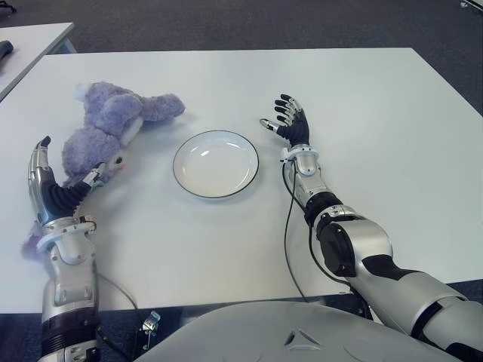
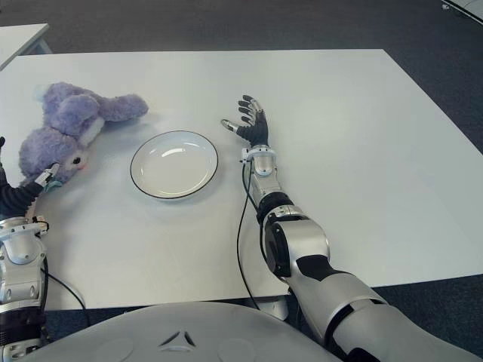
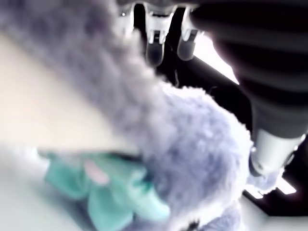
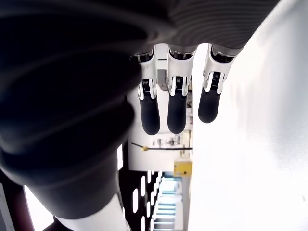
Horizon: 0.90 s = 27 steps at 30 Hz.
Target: Put the doll into the plate.
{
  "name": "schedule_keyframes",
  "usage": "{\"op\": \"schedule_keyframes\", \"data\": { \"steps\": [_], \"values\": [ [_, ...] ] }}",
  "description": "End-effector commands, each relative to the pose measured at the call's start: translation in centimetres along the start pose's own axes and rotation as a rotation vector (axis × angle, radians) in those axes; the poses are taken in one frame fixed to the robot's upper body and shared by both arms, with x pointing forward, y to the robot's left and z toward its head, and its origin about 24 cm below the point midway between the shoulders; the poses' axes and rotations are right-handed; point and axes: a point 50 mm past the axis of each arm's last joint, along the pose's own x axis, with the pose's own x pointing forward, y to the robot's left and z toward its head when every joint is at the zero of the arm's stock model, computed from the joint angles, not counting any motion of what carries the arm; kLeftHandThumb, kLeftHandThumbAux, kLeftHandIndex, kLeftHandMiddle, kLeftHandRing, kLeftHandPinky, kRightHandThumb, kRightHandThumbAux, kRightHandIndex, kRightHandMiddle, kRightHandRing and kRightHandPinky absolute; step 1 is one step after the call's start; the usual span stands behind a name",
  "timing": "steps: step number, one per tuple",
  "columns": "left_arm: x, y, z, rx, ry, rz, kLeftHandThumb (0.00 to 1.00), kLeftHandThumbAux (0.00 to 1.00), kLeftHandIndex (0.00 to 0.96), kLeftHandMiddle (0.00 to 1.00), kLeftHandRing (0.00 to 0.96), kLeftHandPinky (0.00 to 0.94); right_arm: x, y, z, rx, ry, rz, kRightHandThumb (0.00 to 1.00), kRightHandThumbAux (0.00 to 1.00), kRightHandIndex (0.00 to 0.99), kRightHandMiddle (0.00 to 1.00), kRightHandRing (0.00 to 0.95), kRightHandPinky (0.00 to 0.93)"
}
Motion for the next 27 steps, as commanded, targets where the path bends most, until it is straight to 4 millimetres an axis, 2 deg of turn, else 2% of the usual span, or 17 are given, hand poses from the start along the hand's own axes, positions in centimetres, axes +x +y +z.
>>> {"op": "schedule_keyframes", "data": {
  "steps": [1, 5, 10, 17, 23, 27],
  "values": [
    [1.4, 2.1, 1.2, 0.088, -0.06, 0.026, 0.085, 0.593, 0.064, 0.104, 0.083, 0.073, -7.1, 0.0, -9.5, 0.018, 0.455, -0.02, 0.105, 0.946, 0.156, 0.232, 0.212, 0.215],
    [1.6, 3.1, 2.1, 0.102, -0.084, 0.045, 0.07, 0.599, 0.06, 0.105, 0.087, 0.084, -7.1, 0.0, -9.5, 0.017, 0.456, -0.019, 0.1, 0.943, 0.153, 0.229, 0.208, 0.208],
    [1.8, 3.7, 2.6, 0.091, -0.092, 0.059, 0.131, 0.587, 0.057, 0.106, 0.091, 0.114, -7.1, 0.0, -9.5, 0.018, 0.455, -0.02, 0.094, 0.944, 0.15, 0.232, 0.213, 0.215],
    [2.8, 4.8, 3.4, 0.054, -0.121, 0.096, 0.141, 0.582, 0.052, 0.099, 0.083, 0.074, -7.1, 0.0, -9.5, 0.02, 0.455, -0.019, 0.086, 0.943, 0.15, 0.233, 0.213, 0.215],
    [3.2, 6.3, 5.3, -0.03, -0.207, 0.17, 0.127, 0.658, 0.067, 0.102, 0.077, 0.046, -7.1, -0.1, -9.5, 0.019, 0.457, -0.018, 0.089, 0.952, 0.146, 0.232, 0.213, 0.214],
    [3.1, 6.6, 5.4, -0.073, -0.21, 0.207, 0.128, 0.675, 0.072, 0.1, 0.077, 0.058, -7.1, -0.2, -9.5, 0.022, 0.458, -0.018, 0.094, 0.951, 0.145, 0.233, 0.216, 0.219]
  ]
}}
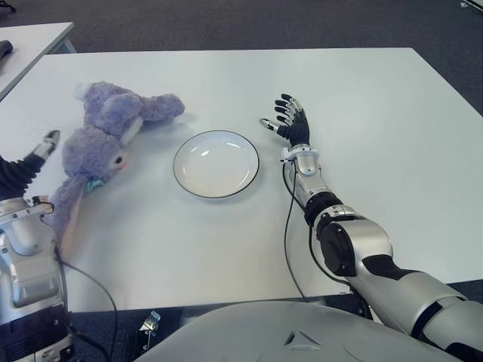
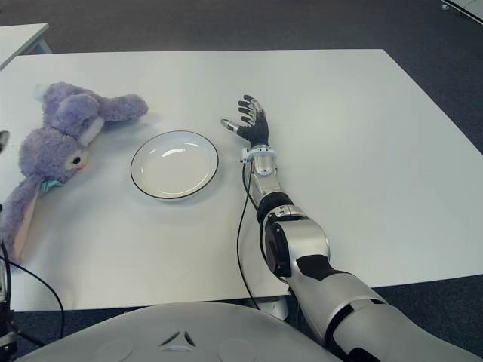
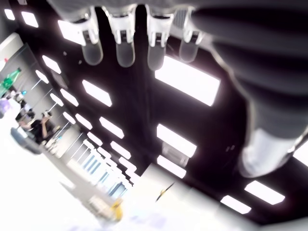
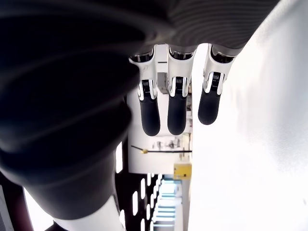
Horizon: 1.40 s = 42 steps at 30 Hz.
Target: Put the doll into the plate.
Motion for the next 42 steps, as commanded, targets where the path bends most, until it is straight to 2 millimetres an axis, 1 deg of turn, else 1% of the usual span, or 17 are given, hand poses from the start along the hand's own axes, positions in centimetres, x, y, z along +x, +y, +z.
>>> {"op": "schedule_keyframes", "data": {
  "steps": [1, 8, 13, 19, 22, 27, 29, 32, 33, 34, 35, 36, 37, 38, 42],
  "values": [
    [0.6, 0.6, 1.0, -0.077, -0.036, 0.051, 0.118, 0.676, 0.077, 0.098, 0.076, 0.052, -7.1, -0.1, -9.5, 0.017, 0.457, -0.021, 0.095, 0.95, 0.147, 0.234, 0.217, 0.22],
    [0.9, 0.7, 2.2, -0.204, -0.057, 0.082, 0.11, 0.691, 0.077, 0.08, 0.063, 0.052, -7.1, -0.2, -9.5, 0.017, 0.457, -0.024, 0.107, 0.957, 0.156, 0.242, 0.225, 0.224],
    [1.0, 0.6, 2.5, -0.229, -0.06, 0.076, 0.111, 0.697, 0.08, 0.077, 0.06, 0.056, -7.1, -0.1, -9.5, 0.021, 0.454, -0.028, 0.112, 0.957, 0.159, 0.243, 0.226, 0.219],
    [1.1, 0.5, 2.5, -0.186, -0.054, 0.057, 0.139, 0.71, 0.084, 0.079, 0.056, 0.054, -7.1, -0.1, -9.5, 0.022, 0.455, -0.028, 0.101, 0.949, 0.16, 0.235, 0.215, 0.209],
    [1.1, 0.4, 2.5, -0.136, -0.06, 0.03, 0.178, 0.723, 0.072, 0.078, 0.052, 0.044, -7.1, -0.1, -9.5, 0.023, 0.458, -0.026, 0.095, 0.948, 0.159, 0.232, 0.213, 0.211],
    [1.2, 0.1, 2.9, -0.072, -0.075, -0.026, 0.187, 0.721, 0.058, 0.073, 0.046, 0.028, -7.1, -0.1, -9.5, 0.026, 0.46, -0.024, 0.091, 0.95, 0.153, 0.228, 0.207, 0.207],
    [1.3, 0.0, 3.1, -0.041, -0.078, -0.056, 0.194, 0.701, 0.048, 0.069, 0.041, 0.021, -7.1, -0.1, -9.5, 0.027, 0.459, -0.024, 0.093, 0.952, 0.15, 0.226, 0.205, 0.207],
    [1.7, -0.1, 3.3, 0.001, -0.074, -0.092, 0.205, 0.654, 0.042, 0.066, 0.039, 0.042, -7.1, -0.1, -9.5, 0.024, 0.457, -0.025, 0.096, 0.951, 0.149, 0.225, 0.204, 0.209],
    [2.1, -0.2, 3.2, 0.023, -0.067, -0.111, 0.206, 0.651, 0.041, 0.066, 0.039, 0.045, -7.1, -0.1, -9.5, 0.024, 0.456, -0.025, 0.096, 0.951, 0.149, 0.225, 0.204, 0.21],
    [2.4, -0.3, 3.2, 0.039, -0.061, -0.124, 0.201, 0.603, 0.043, 0.065, 0.04, 0.047, -7.1, -0.1, -9.5, 0.024, 0.456, -0.026, 0.097, 0.952, 0.15, 0.227, 0.206, 0.213],
    [2.9, -0.6, 2.9, 0.073, -0.053, -0.144, 0.201, 0.59, 0.043, 0.065, 0.04, 0.048, -7.1, -0.1, -9.5, 0.023, 0.457, -0.026, 0.098, 0.952, 0.15, 0.227, 0.207, 0.214],
    [3.2, -0.7, 2.8, 0.096, -0.047, -0.157, 0.179, 0.543, 0.045, 0.063, 0.042, 0.051, -7.1, -0.1, -9.5, 0.022, 0.457, -0.026, 0.1, 0.953, 0.152, 0.232, 0.214, 0.222],
    [3.6, -1.0, 2.4, 0.131, -0.041, -0.175, 0.175, 0.535, 0.046, 0.063, 0.043, 0.052, -7.1, -0.1, -9.5, 0.021, 0.456, -0.027, 0.101, 0.953, 0.153, 0.233, 0.215, 0.224],
    [3.8, -1.2, 2.2, 0.155, -0.036, -0.187, 0.168, 0.504, 0.047, 0.062, 0.043, 0.052, -7.1, -0.1, -9.5, 0.02, 0.455, -0.027, 0.101, 0.95, 0.156, 0.237, 0.22, 0.228],
    [4.3, -2.2, 1.6, 0.236, -0.018, -0.242, 0.157, 0.458, 0.048, 0.063, 0.047, 0.059, -7.1, -0.1, -9.4, 0.016, 0.452, -0.027, 0.1, 0.945, 0.158, 0.237, 0.221, 0.224]
  ]
}}
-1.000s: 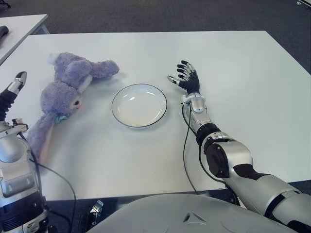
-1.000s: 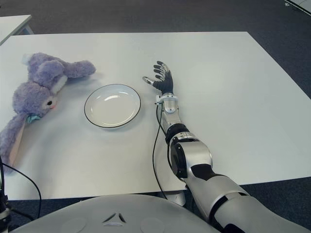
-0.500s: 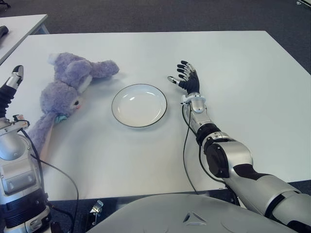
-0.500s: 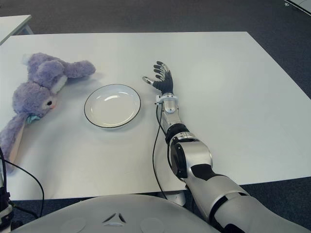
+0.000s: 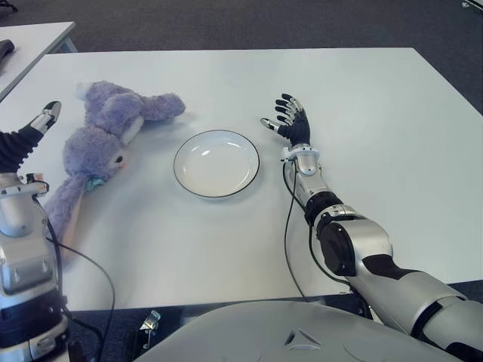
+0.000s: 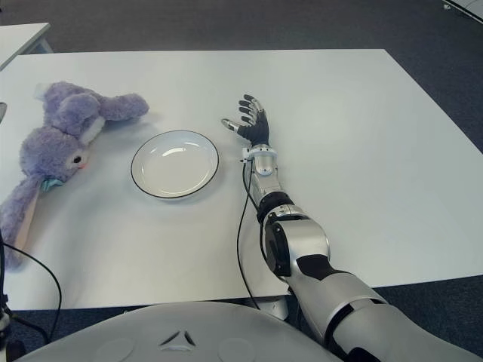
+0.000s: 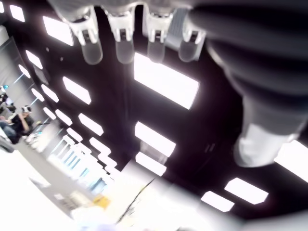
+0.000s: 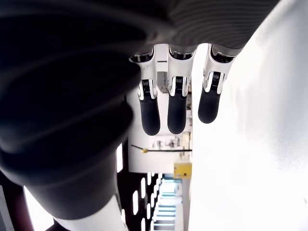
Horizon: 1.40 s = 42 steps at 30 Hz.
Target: Put the doll into the plate.
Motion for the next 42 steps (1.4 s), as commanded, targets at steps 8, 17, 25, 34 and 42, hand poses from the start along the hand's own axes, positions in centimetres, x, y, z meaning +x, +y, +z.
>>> {"op": "schedule_keyframes", "data": {
  "steps": [8, 17, 25, 34, 42],
  "values": [
    [2.1, -3.4, -1.3, 0.238, 0.021, -0.235, 0.144, 0.408, 0.041, 0.073, 0.059, 0.054, -7.1, -0.1, -9.5, 0.015, 0.453, -0.022, 0.097, 0.948, 0.165, 0.242, 0.225, 0.231],
    [2.8, -4.0, -1.8, 0.275, 0.022, -0.349, 0.224, 0.414, 0.054, 0.084, 0.08, 0.106, -7.1, -0.2, -9.5, 0.019, 0.456, -0.025, 0.099, 0.945, 0.154, 0.236, 0.22, 0.221],
    [3.6, -4.1, -2.3, 0.308, 0.03, -0.392, 0.253, 0.407, 0.066, 0.091, 0.111, 0.19, -7.1, -0.3, -9.5, 0.006, 0.45, -0.025, 0.092, 0.955, 0.166, 0.245, 0.227, 0.224],
    [4.1, -4.6, -3.0, 0.34, 0.054, -0.456, 0.24, 0.392, 0.057, 0.078, 0.12, 0.221, -7.1, -0.4, -9.5, 0.005, 0.45, -0.022, 0.089, 0.954, 0.161, 0.242, 0.223, 0.218],
    [3.7, -6.3, -4.0, 0.346, 0.084, -0.536, 0.182, 0.379, 0.041, 0.064, 0.15, 0.407, -7.0, -0.5, -9.5, 0.002, 0.447, -0.023, 0.087, 0.944, 0.16, 0.236, 0.216, 0.213]
  ]
}}
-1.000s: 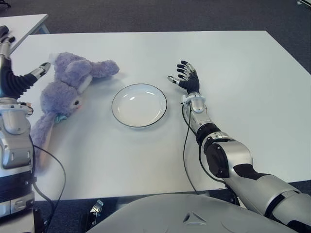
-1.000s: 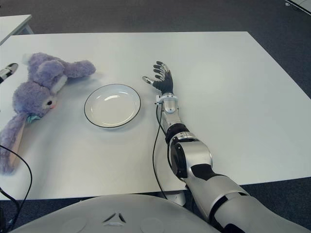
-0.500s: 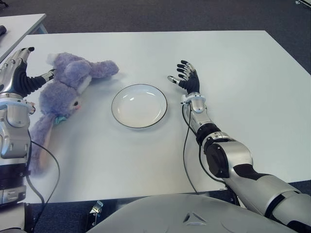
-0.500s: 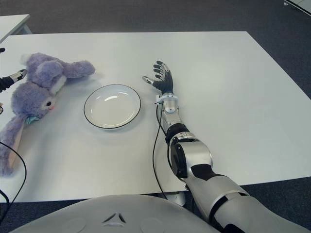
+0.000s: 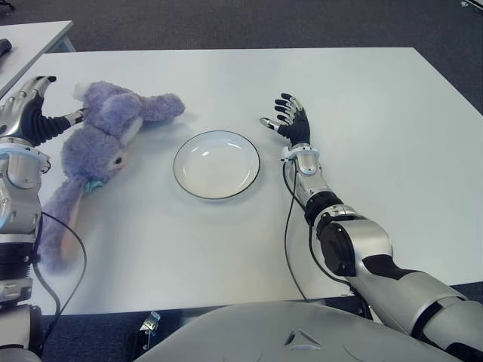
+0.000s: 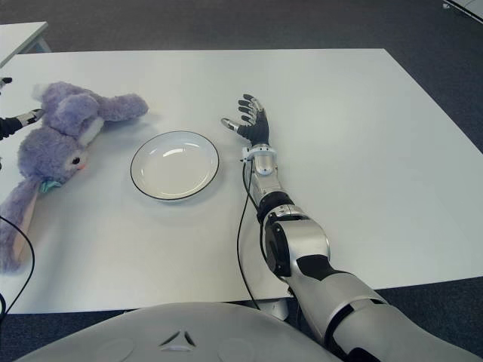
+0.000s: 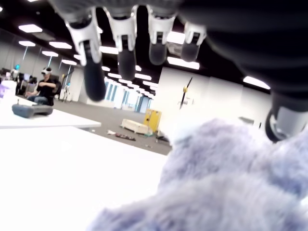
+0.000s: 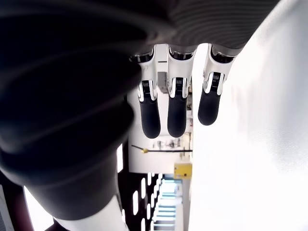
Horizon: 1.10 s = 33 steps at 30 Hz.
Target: Put the doll into the plate.
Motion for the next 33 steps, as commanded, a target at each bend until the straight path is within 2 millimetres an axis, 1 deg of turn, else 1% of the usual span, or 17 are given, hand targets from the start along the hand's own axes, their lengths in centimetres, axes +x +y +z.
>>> {"op": "schedule_keyframes", "data": {
  "steps": [1, 3, 4, 8, 10, 11, 12, 14, 16, 18, 22, 24, 26, 29, 31, 32, 33],
  "values": [
    [0.2, -2.2, -0.3, 0.025, 0.01, -0.13, 0.171, 0.377, 0.039, 0.07, 0.164, 0.478, -7.2, -0.5, -9.6, 0.002, 0.454, -0.027, 0.087, 0.943, 0.163, 0.237, 0.216, 0.213],
    [0.2, -2.7, -0.4, 0.026, 0.009, -0.15, 0.165, 0.377, 0.038, 0.073, 0.174, 0.524, -7.2, -0.5, -9.6, -0.002, 0.455, -0.027, 0.086, 0.943, 0.165, 0.238, 0.216, 0.213],
    [0.1, -2.8, -0.4, 0.027, 0.009, -0.158, 0.158, 0.38, 0.031, 0.079, 0.209, 0.59, -7.2, -0.5, -9.6, -0.003, 0.455, -0.027, 0.086, 0.941, 0.168, 0.237, 0.215, 0.211],
    [0.0, -3.1, -0.3, 0.031, 0.005, -0.174, 0.155, 0.382, 0.028, 0.08, 0.233, 0.64, -7.2, -0.6, -9.6, -0.005, 0.456, -0.025, 0.085, 0.941, 0.167, 0.237, 0.214, 0.211],
    [-0.1, -3.3, -0.3, 0.037, 0.003, -0.185, 0.151, 0.38, 0.023, 0.086, 0.281, 0.71, -7.2, -0.6, -9.6, -0.005, 0.456, -0.023, 0.086, 0.942, 0.161, 0.232, 0.21, 0.207],
    [-0.2, -3.4, -0.2, 0.042, 0.002, -0.196, 0.15, 0.38, 0.022, 0.087, 0.288, 0.721, -7.2, -0.6, -9.6, -0.004, 0.456, -0.022, 0.087, 0.942, 0.16, 0.231, 0.209, 0.207],
    [-0.3, -3.5, -0.1, 0.046, 0.001, -0.203, 0.146, 0.381, 0.017, 0.096, 0.343, 0.757, -7.2, -0.6, -9.6, -0.003, 0.456, -0.021, 0.089, 0.941, 0.154, 0.226, 0.204, 0.205],
    [-0.5, -3.7, 0.1, 0.051, 0.0, -0.214, 0.143, 0.383, 0.014, 0.1, 0.377, 0.775, -7.1, -0.7, -9.6, -0.002, 0.455, -0.021, 0.093, 0.939, 0.151, 0.223, 0.202, 0.204],
    [-0.6, -3.9, 0.3, 0.053, -0.001, -0.223, 0.142, 0.383, 0.013, 0.101, 0.384, 0.779, -7.1, -0.7, -9.6, -0.003, 0.454, -0.022, 0.096, 0.938, 0.151, 0.222, 0.202, 0.204],
    [-0.9, -4.2, 0.6, 0.053, -0.003, -0.238, 0.131, 0.39, 0.008, 0.111, 0.448, 0.83, -7.1, -0.8, -9.6, -0.005, 0.453, -0.023, 0.098, 0.938, 0.153, 0.225, 0.205, 0.212],
    [-1.8, -5.1, 1.5, 0.043, -0.018, -0.279, 0.11, 0.39, 0.0, 0.121, 0.506, 0.85, -7.1, -0.8, -9.5, -0.011, 0.448, -0.024, 0.099, 0.94, 0.156, 0.227, 0.207, 0.215],
    [-2.1, -5.3, 1.8, 0.035, -0.023, -0.296, 0.106, 0.39, 0.0, 0.122, 0.514, 0.851, -7.1, -0.8, -9.5, -0.013, 0.446, -0.025, 0.099, 0.94, 0.157, 0.227, 0.208, 0.215],
    [-2.5, -5.6, 2.3, 0.023, -0.029, -0.318, 0.092, 0.383, 0.0, 0.126, 0.588, 0.852, -7.1, -0.8, -9.5, -0.015, 0.443, -0.026, 0.101, 0.944, 0.161, 0.23, 0.211, 0.22],
    [-3.0, -5.9, 3.4, -0.005, -0.036, -0.348, 0.078, 0.379, 0.0, 0.131, 0.629, 0.852, -7.1, -0.8, -9.5, -0.012, 0.444, -0.026, 0.12, 0.946, 0.164, 0.232, 0.214, 0.222],
    [-3.3, -5.9, 4.0, -0.019, -0.038, -0.361, 0.067, 0.375, 0.0, 0.166, 0.654, 0.854, -7.1, -0.9, -9.5, -0.011, 0.443, -0.025, 0.137, 0.946, 0.165, 0.232, 0.215, 0.222],
    [-3.4, -5.9, 4.2, -0.023, -0.039, -0.366, 0.06, 0.372, 0.0, 0.234, 0.676, 0.858, -7.1, -0.9, -9.5, -0.012, 0.442, -0.025, 0.142, 0.948, 0.166, 0.233, 0.216, 0.223],
    [-3.6, -5.9, 4.6, -0.032, -0.041, -0.373, 0.059, 0.372, 0.0, 0.246, 0.679, 0.859, -7.1, -0.9, -9.5, -0.013, 0.44, -0.024, 0.144, 0.948, 0.166, 0.233, 0.216, 0.223]
  ]
}}
